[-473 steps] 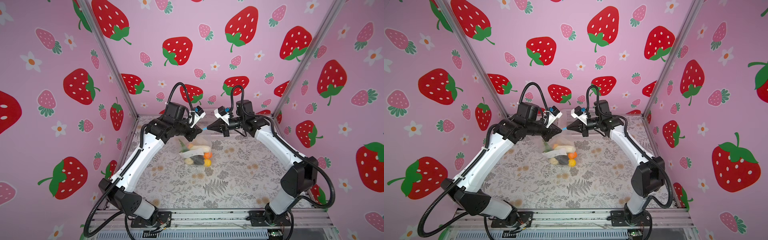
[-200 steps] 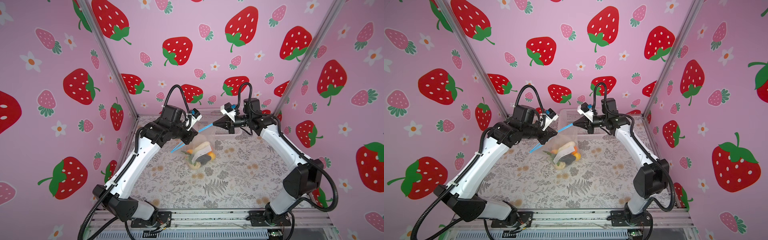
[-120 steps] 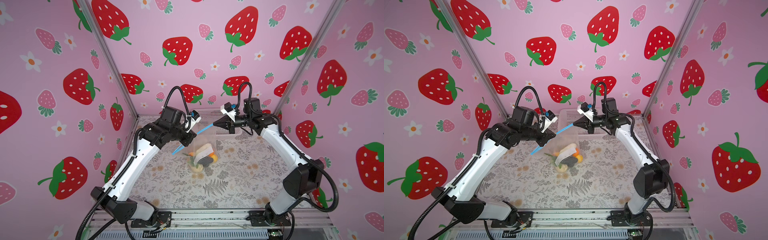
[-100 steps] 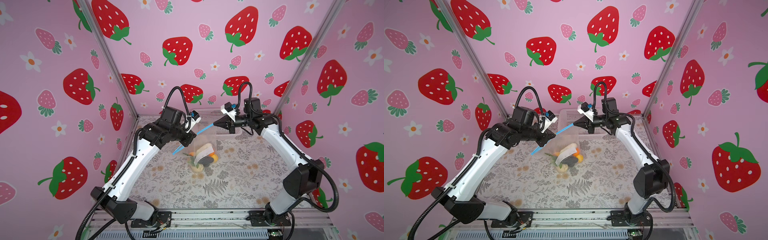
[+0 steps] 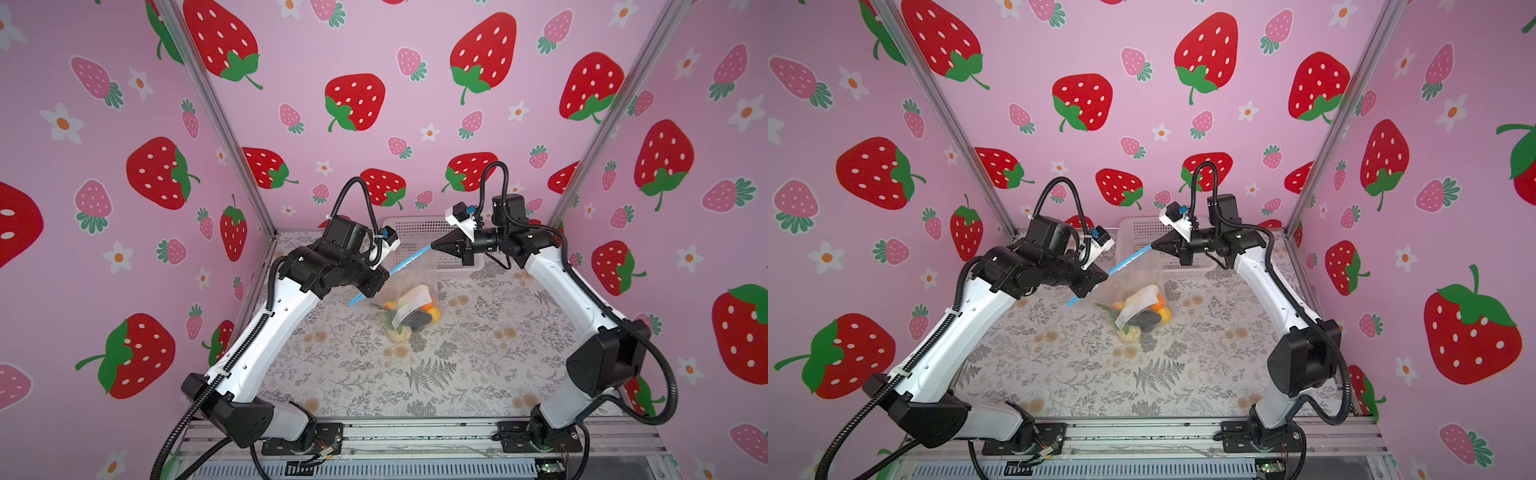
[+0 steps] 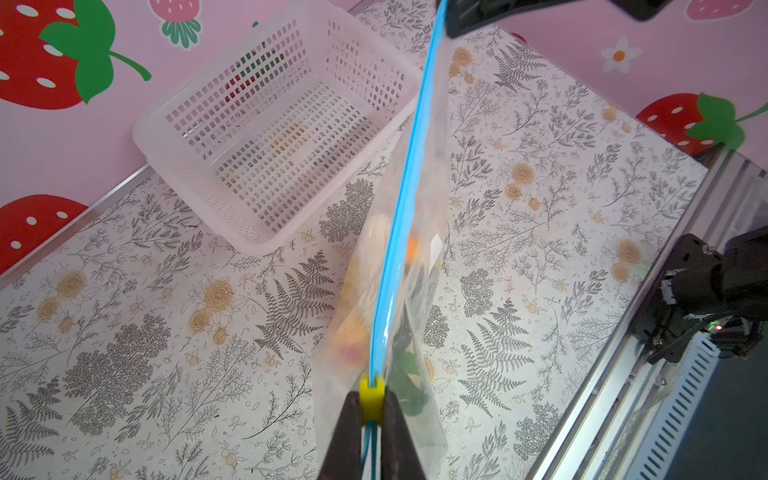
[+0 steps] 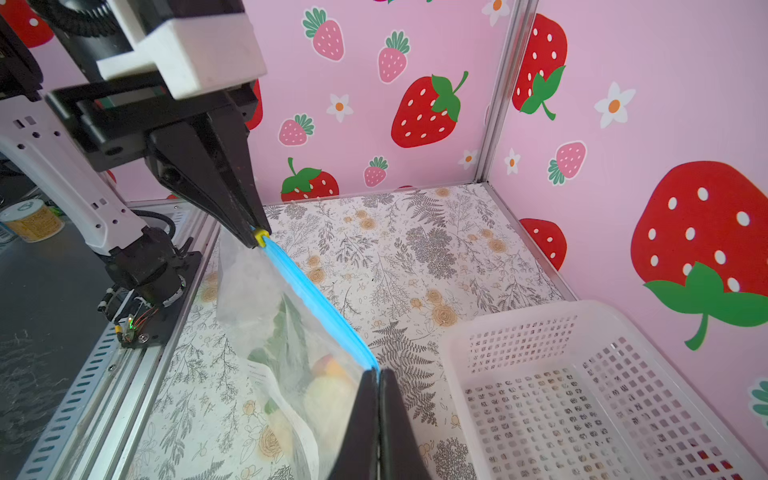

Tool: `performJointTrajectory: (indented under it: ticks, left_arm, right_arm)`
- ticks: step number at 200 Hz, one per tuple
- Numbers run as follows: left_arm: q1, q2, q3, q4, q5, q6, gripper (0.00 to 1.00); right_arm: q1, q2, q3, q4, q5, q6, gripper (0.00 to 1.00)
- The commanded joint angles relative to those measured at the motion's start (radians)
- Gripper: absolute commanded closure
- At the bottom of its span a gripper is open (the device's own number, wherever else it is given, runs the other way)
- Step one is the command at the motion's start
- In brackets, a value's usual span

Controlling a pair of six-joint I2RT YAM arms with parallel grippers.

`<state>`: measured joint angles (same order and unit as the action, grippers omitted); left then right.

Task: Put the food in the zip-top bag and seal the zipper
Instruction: 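Slide the left gripper along the blue zipper away from the right gripper, then continue sliding the left gripper along the zipper toward the bag's far corner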

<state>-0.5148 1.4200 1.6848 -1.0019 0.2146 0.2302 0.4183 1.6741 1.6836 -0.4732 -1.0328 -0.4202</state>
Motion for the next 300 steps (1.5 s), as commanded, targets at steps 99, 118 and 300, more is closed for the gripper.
performJointTrajectory:
  ticks: [99,118,300]
  left_arm:
    - [-0.004,-0.016,-0.018,-0.212,-0.147,-0.028,1.00]
    - [-0.007,-0.024,-0.024,-0.214,-0.147,-0.032,1.00]
    - [-0.038,-0.085,-0.032,-0.304,-0.266,-0.067,1.00]
  right_arm:
    - [-0.050,-0.026,0.042,0.029,0.023,-0.017,1.00]
    - [-0.055,-0.031,0.038,0.029,0.026,-0.017,1.00]
    - [-0.074,-0.030,0.020,0.052,0.031,0.000,1.00]
